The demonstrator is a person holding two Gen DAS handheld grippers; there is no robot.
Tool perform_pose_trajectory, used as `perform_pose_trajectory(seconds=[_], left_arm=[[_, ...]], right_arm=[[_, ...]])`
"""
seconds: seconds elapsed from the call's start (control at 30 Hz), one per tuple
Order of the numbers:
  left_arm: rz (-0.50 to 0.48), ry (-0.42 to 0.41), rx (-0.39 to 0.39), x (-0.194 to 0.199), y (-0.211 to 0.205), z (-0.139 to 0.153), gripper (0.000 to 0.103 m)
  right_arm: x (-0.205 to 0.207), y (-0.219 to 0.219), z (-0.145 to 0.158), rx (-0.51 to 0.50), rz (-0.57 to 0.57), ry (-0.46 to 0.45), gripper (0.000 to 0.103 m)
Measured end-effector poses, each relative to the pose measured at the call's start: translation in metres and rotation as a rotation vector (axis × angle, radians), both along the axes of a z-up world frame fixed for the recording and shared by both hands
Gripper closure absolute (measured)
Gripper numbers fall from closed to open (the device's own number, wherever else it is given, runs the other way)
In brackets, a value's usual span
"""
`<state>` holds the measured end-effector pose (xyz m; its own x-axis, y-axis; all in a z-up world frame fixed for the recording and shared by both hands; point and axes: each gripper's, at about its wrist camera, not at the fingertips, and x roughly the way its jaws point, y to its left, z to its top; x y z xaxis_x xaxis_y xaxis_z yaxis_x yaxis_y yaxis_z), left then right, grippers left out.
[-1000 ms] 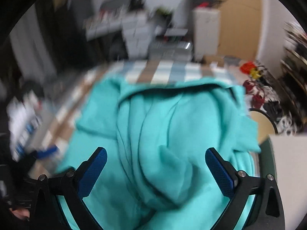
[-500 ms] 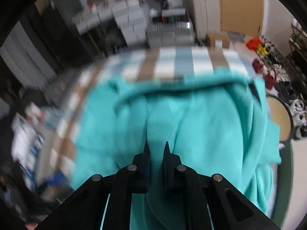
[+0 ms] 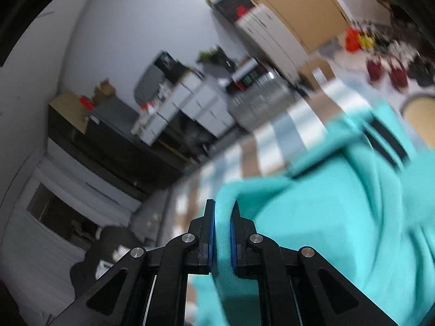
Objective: Fold large clothes
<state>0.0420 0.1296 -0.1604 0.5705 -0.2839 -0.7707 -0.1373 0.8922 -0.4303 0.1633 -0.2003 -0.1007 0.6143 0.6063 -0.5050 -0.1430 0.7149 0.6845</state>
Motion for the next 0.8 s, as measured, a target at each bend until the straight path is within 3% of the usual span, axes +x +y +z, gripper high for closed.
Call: perform_pose_trajectory(seconds=[0.13,0.23,0.33,0.5,0.67,0.8], left_arm=[[-0.031,0.004,-0.004,-0.002,-0.01,0.0,0.015],[-0.052,0.01,0.016,-0.002,-0.018,-0.002,0.015],[-0.068,0.018,0.022,-0.002,-0.025,-0.004,0.015],[-0.083,0.034,0.023,-0.001,-0.028,-0.006,0.015],[-0.077,0.04,0.007,-0.002,-0.024,-0.005,0.015],[-0.086,0.028,-0.005,-0.004,-0.024,-0.002,0.015]], right_arm=[[-0.031,-0.022,-0.065,0.049,-0.034,0.145,0.095],[-0.047,-0.015,-0.092,-0.064,-0.045,0.178,0.095],[-0.056,0.004,-0.088,-0.242,-0.031,0.098,0.095],[-0.053,0.032,-0.062,-0.459,0.054,0.086,0.092],[-0.047,0.038,-0.01,-0.545,0.09,0.007,0.092],[-0.03,0.06,-0.014,-0.664,0.168,0.042,0.096]])
